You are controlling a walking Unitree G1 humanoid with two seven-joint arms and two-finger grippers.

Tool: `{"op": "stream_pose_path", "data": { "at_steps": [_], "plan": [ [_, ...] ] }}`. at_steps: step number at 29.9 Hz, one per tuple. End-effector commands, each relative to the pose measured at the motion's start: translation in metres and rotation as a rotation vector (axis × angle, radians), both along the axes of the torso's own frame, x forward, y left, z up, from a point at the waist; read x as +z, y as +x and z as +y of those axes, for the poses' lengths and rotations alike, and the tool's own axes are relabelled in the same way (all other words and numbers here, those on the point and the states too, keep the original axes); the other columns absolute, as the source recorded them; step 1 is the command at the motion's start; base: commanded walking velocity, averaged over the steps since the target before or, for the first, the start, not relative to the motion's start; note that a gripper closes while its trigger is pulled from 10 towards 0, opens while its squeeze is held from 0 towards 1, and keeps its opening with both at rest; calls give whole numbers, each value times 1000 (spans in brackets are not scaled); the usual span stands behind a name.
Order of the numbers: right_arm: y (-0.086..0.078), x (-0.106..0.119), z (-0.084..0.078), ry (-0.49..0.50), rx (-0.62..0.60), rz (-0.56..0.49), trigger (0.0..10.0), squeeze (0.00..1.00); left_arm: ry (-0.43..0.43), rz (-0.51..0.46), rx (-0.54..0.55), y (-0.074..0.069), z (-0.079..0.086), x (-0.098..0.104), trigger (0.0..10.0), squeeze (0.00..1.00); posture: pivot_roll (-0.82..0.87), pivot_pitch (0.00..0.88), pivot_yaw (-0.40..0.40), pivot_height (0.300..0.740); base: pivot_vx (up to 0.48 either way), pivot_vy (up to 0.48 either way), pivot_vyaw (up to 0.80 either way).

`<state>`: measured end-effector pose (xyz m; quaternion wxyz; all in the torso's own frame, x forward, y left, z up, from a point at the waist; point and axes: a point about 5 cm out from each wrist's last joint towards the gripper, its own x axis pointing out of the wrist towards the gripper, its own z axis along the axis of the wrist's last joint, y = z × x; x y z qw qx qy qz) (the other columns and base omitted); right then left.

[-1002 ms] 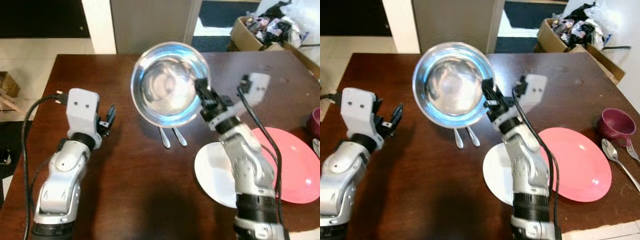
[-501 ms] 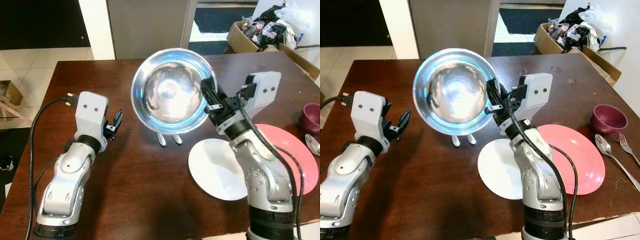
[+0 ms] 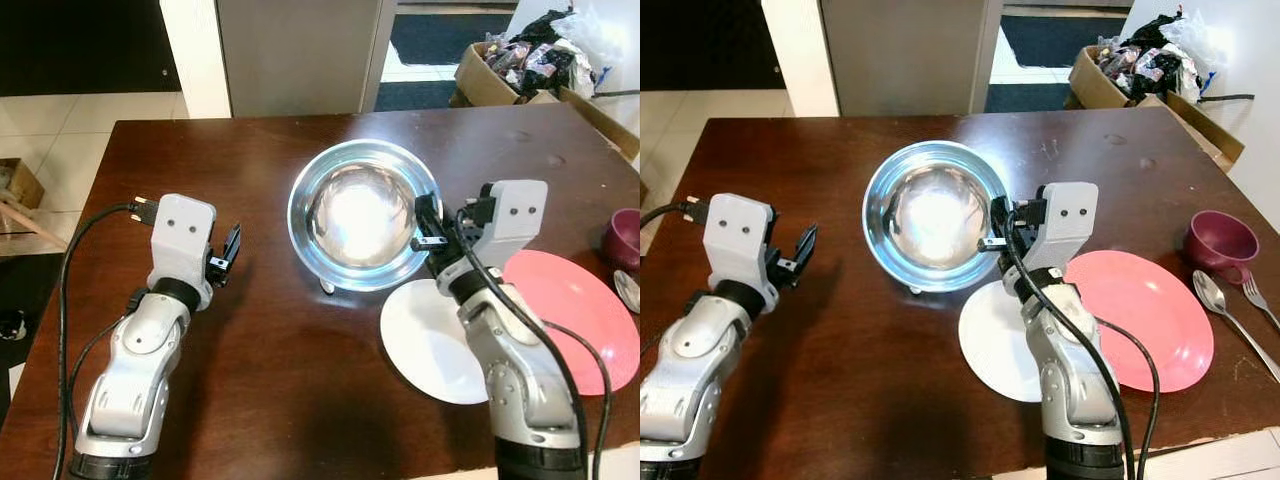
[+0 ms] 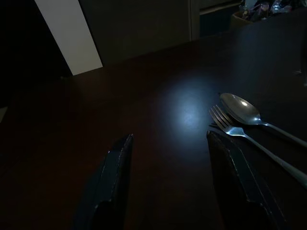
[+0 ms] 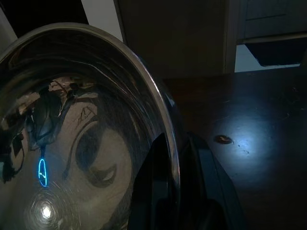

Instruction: Setting the table

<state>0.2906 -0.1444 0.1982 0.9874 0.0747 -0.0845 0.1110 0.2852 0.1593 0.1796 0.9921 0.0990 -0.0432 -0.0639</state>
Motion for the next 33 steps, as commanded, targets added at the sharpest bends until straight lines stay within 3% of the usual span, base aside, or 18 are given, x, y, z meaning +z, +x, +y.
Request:
{"op": "stream_pose_path", "data": {
  "at_steps": [1, 33],
  "plan": [
    [-3, 5, 2, -1, 2, -41, 10000, 0, 8, 19, 12, -1, 1, -8, 10000, 0, -98, 55, 28, 740, 0, 0, 0],
    [2, 7, 8, 41, 26, -61, 10000, 0, -7, -3, 15, 1, -7, -8, 10000, 0, -96, 34, 26, 740, 0, 0, 0]
  ]
}}
